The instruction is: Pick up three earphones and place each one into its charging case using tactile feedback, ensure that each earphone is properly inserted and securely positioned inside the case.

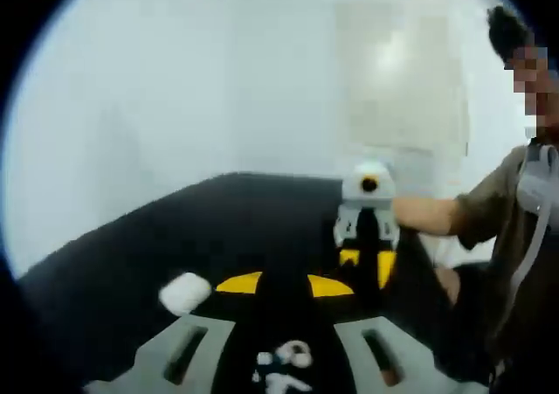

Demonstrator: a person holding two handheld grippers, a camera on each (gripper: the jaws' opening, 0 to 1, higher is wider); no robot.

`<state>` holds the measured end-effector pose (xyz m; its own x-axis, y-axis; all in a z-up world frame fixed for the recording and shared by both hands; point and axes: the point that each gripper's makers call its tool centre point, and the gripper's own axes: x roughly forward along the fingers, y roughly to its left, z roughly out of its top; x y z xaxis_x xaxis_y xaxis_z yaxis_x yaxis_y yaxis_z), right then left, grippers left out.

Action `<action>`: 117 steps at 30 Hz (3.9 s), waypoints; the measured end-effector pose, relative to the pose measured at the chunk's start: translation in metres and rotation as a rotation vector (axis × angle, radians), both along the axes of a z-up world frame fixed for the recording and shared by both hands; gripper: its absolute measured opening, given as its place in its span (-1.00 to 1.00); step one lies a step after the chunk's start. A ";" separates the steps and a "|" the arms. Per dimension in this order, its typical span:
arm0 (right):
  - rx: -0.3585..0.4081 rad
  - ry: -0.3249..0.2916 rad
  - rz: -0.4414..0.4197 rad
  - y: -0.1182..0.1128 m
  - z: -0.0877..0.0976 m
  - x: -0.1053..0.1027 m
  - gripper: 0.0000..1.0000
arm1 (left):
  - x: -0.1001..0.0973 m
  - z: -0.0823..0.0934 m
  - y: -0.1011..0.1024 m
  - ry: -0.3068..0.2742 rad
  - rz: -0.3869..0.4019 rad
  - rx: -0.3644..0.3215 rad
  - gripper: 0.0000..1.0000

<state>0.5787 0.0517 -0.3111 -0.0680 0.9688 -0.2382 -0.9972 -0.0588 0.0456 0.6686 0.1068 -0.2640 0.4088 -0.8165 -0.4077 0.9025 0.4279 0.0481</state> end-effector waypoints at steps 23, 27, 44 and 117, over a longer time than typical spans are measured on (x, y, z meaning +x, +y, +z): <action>0.003 -0.014 0.002 0.009 -0.002 -0.002 -0.63 | 0.001 -0.054 -0.031 0.077 -0.142 0.281 -0.88; 0.004 -0.021 0.002 0.008 -0.002 -0.002 -0.63 | -0.003 -0.048 -0.039 0.072 -0.161 0.256 -0.88; 0.006 -0.027 0.004 0.003 -0.002 -0.003 -0.63 | 0.007 -0.041 -0.044 0.047 -0.243 0.365 -0.83; 0.003 -0.032 -0.001 0.001 -0.003 0.001 -0.63 | -0.083 0.000 -0.045 -0.635 -0.075 0.283 -0.84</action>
<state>0.5795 0.0530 -0.3141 -0.0592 0.9696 -0.2376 -0.9982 -0.0577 0.0131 0.5856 0.0620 -0.2639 0.5853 -0.7493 -0.3098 0.6892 0.2585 0.6769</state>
